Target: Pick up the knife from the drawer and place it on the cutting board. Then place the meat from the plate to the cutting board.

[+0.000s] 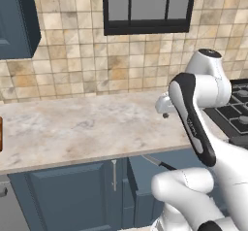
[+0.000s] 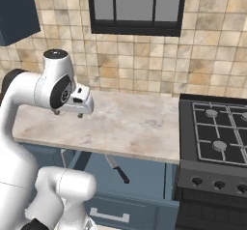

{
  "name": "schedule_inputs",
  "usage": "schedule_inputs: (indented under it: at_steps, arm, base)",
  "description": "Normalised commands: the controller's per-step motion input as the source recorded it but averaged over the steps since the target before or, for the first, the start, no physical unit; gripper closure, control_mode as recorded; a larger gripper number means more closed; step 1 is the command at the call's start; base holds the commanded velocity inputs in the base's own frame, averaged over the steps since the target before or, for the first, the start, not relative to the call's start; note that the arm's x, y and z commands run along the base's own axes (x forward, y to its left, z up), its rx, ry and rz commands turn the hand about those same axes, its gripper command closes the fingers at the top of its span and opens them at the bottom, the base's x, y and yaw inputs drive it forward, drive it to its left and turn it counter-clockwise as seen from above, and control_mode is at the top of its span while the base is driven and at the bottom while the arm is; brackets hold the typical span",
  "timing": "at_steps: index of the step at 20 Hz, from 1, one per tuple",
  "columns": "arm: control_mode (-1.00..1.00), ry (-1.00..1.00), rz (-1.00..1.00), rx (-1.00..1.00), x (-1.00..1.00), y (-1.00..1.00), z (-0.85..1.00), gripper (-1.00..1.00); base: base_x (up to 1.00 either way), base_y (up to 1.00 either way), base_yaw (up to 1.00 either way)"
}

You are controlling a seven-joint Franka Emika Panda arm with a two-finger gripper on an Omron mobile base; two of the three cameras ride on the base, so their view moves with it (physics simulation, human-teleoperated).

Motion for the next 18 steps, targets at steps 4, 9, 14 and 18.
schedule_inputs:
  at_steps: [4,9,14,18]
  arm:
    - [-1.00,0.00,0.00,-0.02,-0.21,0.04,-0.21,-1.00]
    - [1.00,0.02,-0.02,-0.02,-0.01,0.14,-0.07,-1.00]
    - [1.00,0.00,0.00,0.00,0.00,0.00,0.00,-1.00]
    - [1.00,0.00,0.00,0.00,0.00,0.00,0.00,-1.00]
  base:
    - [0.00,0.00,0.00]
    - [0.00,0.24,-0.10]
    - [-0.04,0.94,-0.48]
    - [-0.16,0.82,-0.57]
